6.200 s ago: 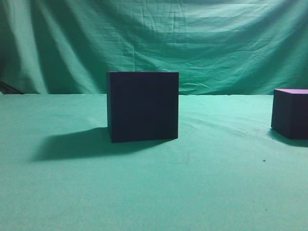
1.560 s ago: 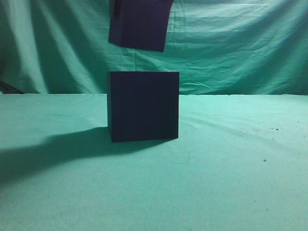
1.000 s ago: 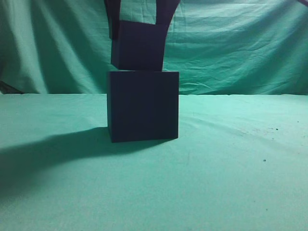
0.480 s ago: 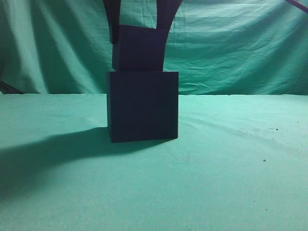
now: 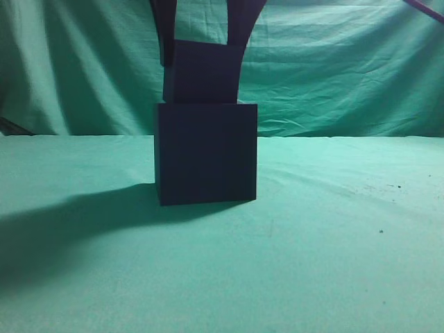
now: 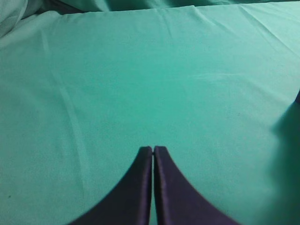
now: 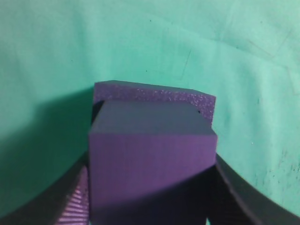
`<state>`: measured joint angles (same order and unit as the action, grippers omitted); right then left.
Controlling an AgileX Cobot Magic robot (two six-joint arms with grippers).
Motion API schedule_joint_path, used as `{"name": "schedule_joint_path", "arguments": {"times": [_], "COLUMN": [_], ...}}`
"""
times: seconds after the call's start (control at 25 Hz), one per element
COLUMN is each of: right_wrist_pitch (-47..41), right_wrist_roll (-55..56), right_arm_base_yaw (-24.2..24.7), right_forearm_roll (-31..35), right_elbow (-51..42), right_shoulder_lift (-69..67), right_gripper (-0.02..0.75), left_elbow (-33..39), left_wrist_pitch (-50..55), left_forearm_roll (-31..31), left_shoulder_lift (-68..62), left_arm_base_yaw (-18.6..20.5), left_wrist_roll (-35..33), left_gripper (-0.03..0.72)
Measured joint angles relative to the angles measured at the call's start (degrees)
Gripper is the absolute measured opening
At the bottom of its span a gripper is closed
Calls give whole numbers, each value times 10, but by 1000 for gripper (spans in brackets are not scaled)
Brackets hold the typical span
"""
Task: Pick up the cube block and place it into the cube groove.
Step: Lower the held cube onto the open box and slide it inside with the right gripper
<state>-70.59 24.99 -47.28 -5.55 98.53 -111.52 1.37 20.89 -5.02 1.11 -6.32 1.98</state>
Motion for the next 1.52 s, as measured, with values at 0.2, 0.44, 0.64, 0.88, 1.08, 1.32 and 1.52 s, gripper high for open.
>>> {"name": "schedule_joint_path", "arguments": {"times": [0.2, 0.44, 0.64, 0.88, 1.08, 1.32, 1.52], "right_wrist_pitch": [14, 17, 19, 6, 3, 6, 6], "right_wrist_roll": [-2, 4, 7, 8, 7, -1, -4], "right_arm_base_yaw": [0, 0, 0, 0, 0, 0, 0], "right_forearm_roll": [-10, -11, -1, 25, 28, 18, 18], "right_elbow": [-33, -35, -35, -43, -44, -44, -44], "right_shoulder_lift": [16, 18, 18, 13, 13, 10, 8], "right_gripper": [433, 433, 433, 433, 433, 433, 433], "left_elbow": [0, 0, 0, 0, 0, 0, 0], "left_wrist_pitch": [0, 0, 0, 0, 0, 0, 0], "left_forearm_roll": [0, 0, 0, 0, 0, 0, 0], "left_shoulder_lift": [0, 0, 0, 0, 0, 0, 0], "left_arm_base_yaw": [0, 0, 0, 0, 0, 0, 0], "left_wrist_roll": [0, 0, 0, 0, 0, 0, 0], "left_gripper": [0, 0, 0, 0, 0, 0, 0]}}
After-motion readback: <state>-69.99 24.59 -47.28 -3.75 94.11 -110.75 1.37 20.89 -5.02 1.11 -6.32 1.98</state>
